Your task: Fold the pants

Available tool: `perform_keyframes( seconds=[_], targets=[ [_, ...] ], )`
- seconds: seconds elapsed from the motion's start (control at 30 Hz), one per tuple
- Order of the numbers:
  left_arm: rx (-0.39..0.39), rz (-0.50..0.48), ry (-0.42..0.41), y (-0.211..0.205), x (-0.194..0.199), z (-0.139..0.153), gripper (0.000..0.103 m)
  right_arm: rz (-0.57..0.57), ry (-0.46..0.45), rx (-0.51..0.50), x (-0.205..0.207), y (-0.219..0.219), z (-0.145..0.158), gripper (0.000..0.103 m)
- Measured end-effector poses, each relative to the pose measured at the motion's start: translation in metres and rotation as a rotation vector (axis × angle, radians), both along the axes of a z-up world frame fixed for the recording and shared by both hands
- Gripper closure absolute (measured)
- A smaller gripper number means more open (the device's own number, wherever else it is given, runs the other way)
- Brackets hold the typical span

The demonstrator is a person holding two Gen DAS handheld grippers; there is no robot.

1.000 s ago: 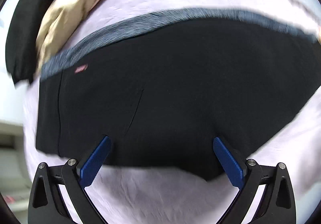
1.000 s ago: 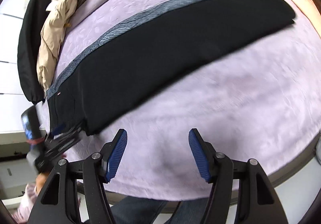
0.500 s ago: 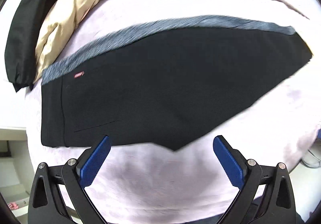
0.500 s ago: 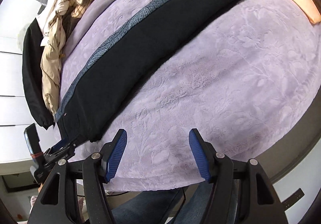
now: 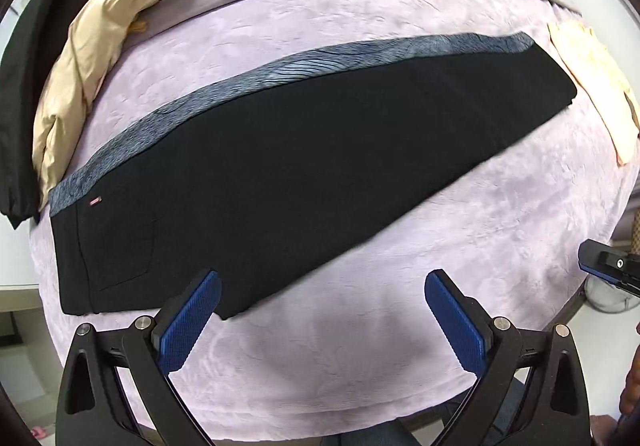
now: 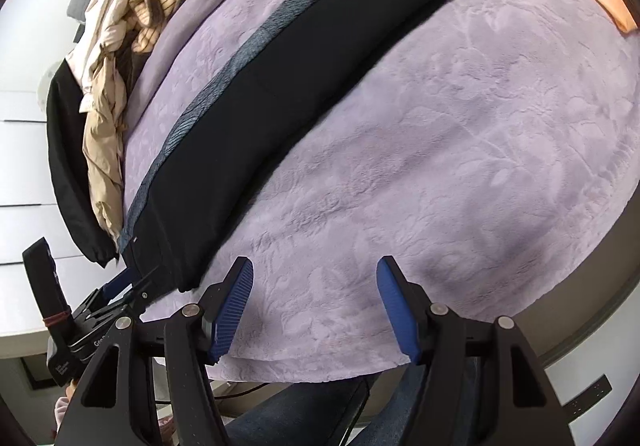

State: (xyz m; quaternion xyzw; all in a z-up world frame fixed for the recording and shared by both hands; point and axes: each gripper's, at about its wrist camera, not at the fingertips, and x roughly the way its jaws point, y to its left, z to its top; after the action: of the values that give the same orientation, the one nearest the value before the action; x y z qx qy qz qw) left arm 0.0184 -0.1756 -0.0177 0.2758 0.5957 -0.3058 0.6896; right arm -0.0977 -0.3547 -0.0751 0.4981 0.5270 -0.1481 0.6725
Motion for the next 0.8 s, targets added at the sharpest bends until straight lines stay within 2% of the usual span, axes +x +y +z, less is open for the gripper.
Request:
perform_keyframes(
  seconds=[0.33,0.8],
  targets=[
    [0.041,0.047,-0.020,-0.045,-0.025,0.007,0.001,0.041,-0.026,0.056,-0.006,-0.048,-0.010,0.035],
    [0.089,0.133,-0.053,-0.103,-0.063,0.016,0.001,0.106,-0.066,0.040,-0.013,-0.138,-0.010,0.034]
  ],
)
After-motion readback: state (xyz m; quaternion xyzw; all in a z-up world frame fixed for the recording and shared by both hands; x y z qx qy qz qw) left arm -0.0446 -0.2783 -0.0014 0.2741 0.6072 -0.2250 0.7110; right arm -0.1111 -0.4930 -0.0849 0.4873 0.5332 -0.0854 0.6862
